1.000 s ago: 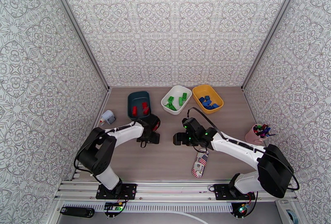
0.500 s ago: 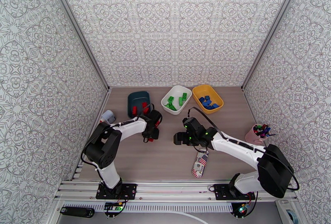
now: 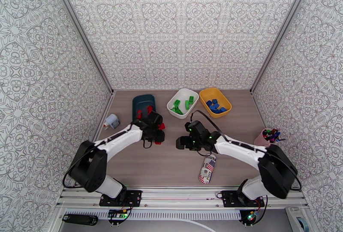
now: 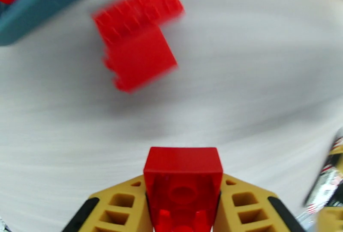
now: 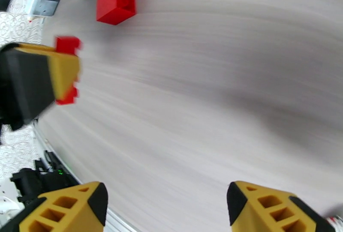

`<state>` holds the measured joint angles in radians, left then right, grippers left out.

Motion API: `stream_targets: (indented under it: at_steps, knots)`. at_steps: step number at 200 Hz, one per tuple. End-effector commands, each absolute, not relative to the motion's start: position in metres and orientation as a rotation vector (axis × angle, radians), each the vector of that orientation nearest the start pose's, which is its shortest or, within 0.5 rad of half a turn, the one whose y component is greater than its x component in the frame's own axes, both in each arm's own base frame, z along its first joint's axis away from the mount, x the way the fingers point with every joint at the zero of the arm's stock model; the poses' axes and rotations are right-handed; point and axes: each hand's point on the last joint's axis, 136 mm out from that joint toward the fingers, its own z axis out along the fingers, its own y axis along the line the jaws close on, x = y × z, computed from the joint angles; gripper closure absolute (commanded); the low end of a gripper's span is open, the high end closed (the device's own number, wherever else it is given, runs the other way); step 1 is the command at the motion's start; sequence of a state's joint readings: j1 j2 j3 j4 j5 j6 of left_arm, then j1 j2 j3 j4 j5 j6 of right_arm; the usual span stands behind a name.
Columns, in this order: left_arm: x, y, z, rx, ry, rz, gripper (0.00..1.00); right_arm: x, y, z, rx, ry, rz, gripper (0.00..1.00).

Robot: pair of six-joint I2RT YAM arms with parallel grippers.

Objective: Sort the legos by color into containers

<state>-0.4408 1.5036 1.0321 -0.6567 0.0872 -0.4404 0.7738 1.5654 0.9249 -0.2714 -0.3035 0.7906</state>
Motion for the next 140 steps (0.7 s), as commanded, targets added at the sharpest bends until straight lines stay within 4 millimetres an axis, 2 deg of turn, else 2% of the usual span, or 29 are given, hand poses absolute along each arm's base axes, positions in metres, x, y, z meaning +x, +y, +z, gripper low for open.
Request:
stream_targets:
  at_steps: [1, 27, 49, 63, 76, 82, 108, 140]
  knots:
    - [0.333, -0.147, 0.13, -0.062, 2.692, -0.475, 0.65, 0.256, 0.353, 0.122, -0.16, 2.639, 1.158, 0.24]
    - [0.368, -0.106, 0.151, -0.197, 2.628, -0.467, 0.62, 0.259, 0.363, 0.132, -0.178, 2.624, 1.18, 0.24]
    - [0.399, -0.075, 0.157, -0.304, 2.617, -0.443, 0.6, 0.26, 0.36, 0.137, -0.181, 2.62, 1.16, 0.24]
    - [0.417, -0.066, 0.16, -0.335, 2.605, -0.447, 0.53, 0.261, 0.357, 0.14, -0.178, 2.619, 1.139, 0.24]
    - [0.429, -0.061, 0.163, -0.35, 2.599, -0.436, 0.38, 0.26, 0.352, 0.14, -0.176, 2.624, 1.113, 0.24]
    - [0.433, -0.06, 0.164, -0.35, 2.6, -0.431, 0.35, 0.259, 0.35, 0.139, -0.176, 2.626, 1.1, 0.24]
    - [0.434, -0.062, 0.165, -0.345, 2.606, -0.403, 0.26, 0.258, 0.338, 0.136, -0.172, 2.64, 1.028, 0.23]
    - [0.411, -0.068, 0.162, -0.314, 2.618, -0.337, 0.24, 0.256, 0.321, 0.127, -0.162, 2.659, 0.941, 0.21]
